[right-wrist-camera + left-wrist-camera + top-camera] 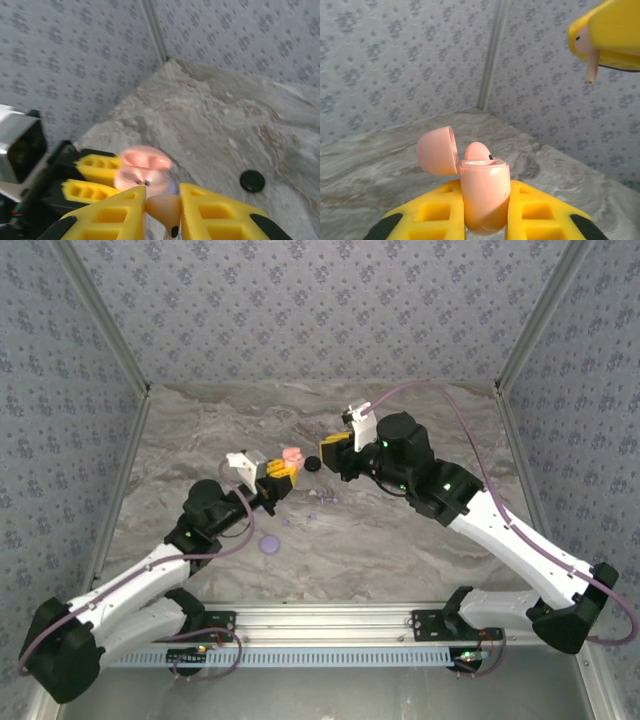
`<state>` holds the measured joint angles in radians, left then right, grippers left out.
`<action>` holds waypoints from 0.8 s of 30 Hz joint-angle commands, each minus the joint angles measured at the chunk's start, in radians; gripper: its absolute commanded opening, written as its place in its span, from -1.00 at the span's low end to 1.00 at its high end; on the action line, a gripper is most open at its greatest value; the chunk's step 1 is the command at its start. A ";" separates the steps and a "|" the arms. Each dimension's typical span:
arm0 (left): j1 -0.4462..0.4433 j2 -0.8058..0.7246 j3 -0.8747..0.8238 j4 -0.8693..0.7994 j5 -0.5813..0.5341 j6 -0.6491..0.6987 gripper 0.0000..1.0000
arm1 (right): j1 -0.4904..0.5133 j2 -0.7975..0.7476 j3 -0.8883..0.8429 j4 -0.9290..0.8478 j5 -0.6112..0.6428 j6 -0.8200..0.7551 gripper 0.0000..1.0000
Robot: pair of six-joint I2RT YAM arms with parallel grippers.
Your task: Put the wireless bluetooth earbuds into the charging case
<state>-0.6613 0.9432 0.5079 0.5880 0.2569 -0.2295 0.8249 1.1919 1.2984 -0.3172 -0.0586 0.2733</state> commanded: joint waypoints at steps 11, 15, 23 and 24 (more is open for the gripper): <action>-0.035 0.114 0.122 0.148 0.177 -0.015 -1.00 | 0.005 0.026 -0.018 0.097 -0.072 0.005 -0.53; -0.037 0.114 0.123 0.145 0.179 -0.013 -1.00 | 0.004 0.036 -0.019 0.104 -0.078 0.009 -0.53; -0.040 0.113 0.125 0.139 0.180 -0.011 -1.00 | 0.006 0.064 -0.017 0.102 -0.099 0.027 -0.54; -0.038 0.112 0.124 0.137 0.179 -0.011 -1.00 | 0.005 0.067 -0.019 0.098 -0.099 0.030 -0.54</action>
<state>-0.6941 1.0569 0.5941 0.6849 0.4164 -0.2371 0.8253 1.2552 1.2804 -0.2344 -0.1368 0.2810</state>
